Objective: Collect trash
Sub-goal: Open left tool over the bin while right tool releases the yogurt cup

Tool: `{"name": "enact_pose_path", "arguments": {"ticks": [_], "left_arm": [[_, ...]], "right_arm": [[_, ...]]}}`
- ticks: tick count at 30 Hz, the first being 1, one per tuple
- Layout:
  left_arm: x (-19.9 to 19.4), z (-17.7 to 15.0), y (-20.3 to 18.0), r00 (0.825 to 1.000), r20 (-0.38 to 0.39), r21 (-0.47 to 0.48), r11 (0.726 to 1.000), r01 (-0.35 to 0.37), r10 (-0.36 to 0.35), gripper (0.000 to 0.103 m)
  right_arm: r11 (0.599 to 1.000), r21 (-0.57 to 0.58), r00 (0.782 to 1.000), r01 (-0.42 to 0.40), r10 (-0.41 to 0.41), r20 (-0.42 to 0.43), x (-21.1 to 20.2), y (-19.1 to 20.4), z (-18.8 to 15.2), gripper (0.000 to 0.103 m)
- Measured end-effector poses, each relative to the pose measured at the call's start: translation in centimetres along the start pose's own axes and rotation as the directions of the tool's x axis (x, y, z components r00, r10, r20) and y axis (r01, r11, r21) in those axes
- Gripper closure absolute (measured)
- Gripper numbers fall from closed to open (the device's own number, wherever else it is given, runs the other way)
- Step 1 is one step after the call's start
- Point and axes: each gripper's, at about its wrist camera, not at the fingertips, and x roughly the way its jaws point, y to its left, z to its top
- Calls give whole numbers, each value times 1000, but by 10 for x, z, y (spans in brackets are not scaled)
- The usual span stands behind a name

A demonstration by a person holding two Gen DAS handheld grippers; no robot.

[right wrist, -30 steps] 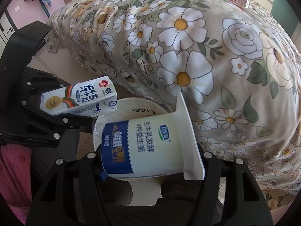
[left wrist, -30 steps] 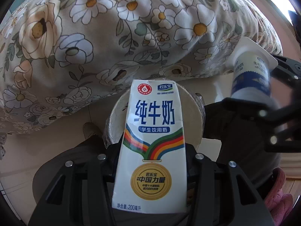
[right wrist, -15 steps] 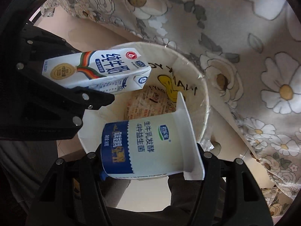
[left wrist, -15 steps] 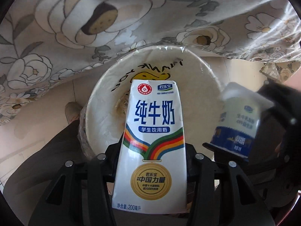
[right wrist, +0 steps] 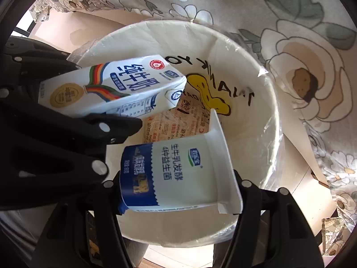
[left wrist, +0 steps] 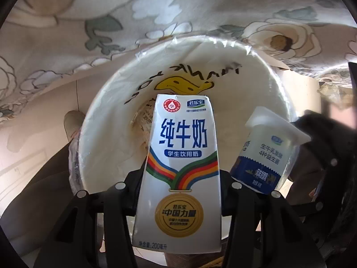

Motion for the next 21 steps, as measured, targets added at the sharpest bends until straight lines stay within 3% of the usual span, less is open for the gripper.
{"name": "enact_pose_path", "arguments": {"ticks": [5, 9, 14, 21], "left_arm": [[17, 4, 4, 999, -34, -35, 999, -5, 4, 52], [19, 8, -1, 999, -36, -39, 999, -14, 13, 41], [18, 11, -2, 999, -37, -47, 999, -5, 4, 36], [14, 10, 6, 999, -32, -50, 999, -2, 1, 35]], "right_arm": [[999, 45, 999, -30, 31, -29, 5, -4, 6, 38], [997, 71, 999, -25, 28, -39, 0, -7, 12, 38], [997, 69, 999, -38, 40, -34, -3, -5, 11, 38], [997, 72, 999, -22, 24, -25, -13, -4, 15, 38]]}}
